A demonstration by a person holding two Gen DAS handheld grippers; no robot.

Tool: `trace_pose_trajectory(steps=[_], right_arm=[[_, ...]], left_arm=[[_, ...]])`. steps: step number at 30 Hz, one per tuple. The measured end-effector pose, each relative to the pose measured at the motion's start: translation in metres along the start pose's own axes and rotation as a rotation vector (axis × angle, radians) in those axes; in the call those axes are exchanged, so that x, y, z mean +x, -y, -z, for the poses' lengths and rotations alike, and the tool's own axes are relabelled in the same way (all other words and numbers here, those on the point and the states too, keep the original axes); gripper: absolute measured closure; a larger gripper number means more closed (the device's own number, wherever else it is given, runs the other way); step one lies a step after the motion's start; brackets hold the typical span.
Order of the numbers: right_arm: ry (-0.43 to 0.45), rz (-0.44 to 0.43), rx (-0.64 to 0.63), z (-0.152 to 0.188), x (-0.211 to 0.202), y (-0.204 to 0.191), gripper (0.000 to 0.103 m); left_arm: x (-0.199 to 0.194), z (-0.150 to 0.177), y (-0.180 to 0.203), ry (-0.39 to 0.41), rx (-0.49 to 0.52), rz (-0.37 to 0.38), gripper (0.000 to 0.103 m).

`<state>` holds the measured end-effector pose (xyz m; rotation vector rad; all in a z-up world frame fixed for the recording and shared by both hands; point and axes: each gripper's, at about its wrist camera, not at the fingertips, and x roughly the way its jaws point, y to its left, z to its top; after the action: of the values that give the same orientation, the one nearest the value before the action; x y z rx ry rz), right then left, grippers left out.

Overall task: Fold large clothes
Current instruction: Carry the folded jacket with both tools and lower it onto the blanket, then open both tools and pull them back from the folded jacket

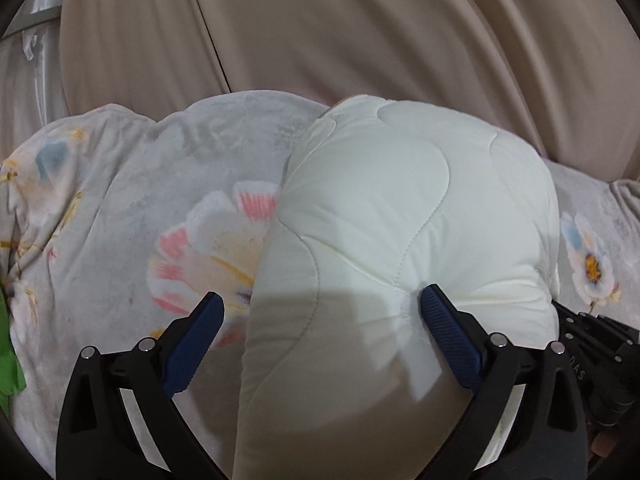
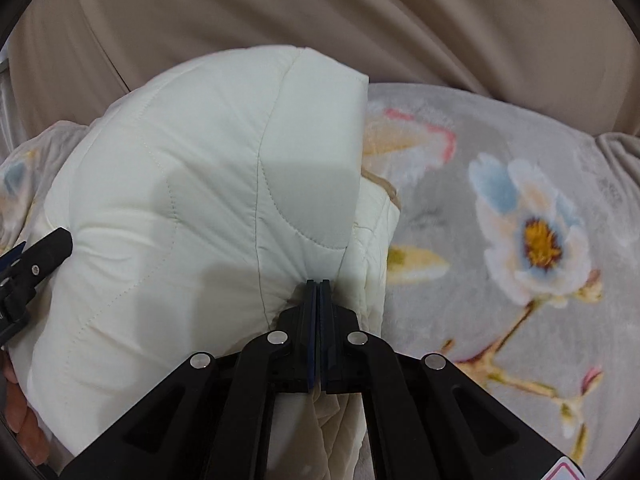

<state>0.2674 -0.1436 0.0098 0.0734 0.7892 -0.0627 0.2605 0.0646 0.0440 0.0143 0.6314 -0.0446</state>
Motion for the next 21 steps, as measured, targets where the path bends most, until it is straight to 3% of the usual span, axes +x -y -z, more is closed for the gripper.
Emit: trace_pose_trajectory(steps=[5, 10, 15, 21], right_arm=[[-0.013, 0.002, -0.012, -0.001, 0.006, -0.001, 0.103], [0.044, -0.056, 0.064, 0.005, -0.058, 0.012, 0.101], [0.049, -0.057, 0.053, 0.048, -0.109, 0.016, 0.08], [0.022, 0.03, 0.032, 0.121, -0.124, 0.017, 0.074]], left_arm=[[0.006, 0.003, -0.004, -0.024, -0.045, 0.001, 0.005], [-0.037, 0.017, -0.013, -0.015, -0.056, 0.015, 0.006], [-0.071, 0.056, -0.009, -0.024, -0.064, 0.053, 0.005], [-0.093, 0.113, 0.006, -0.035, 0.005, 0.033, 0.005]])
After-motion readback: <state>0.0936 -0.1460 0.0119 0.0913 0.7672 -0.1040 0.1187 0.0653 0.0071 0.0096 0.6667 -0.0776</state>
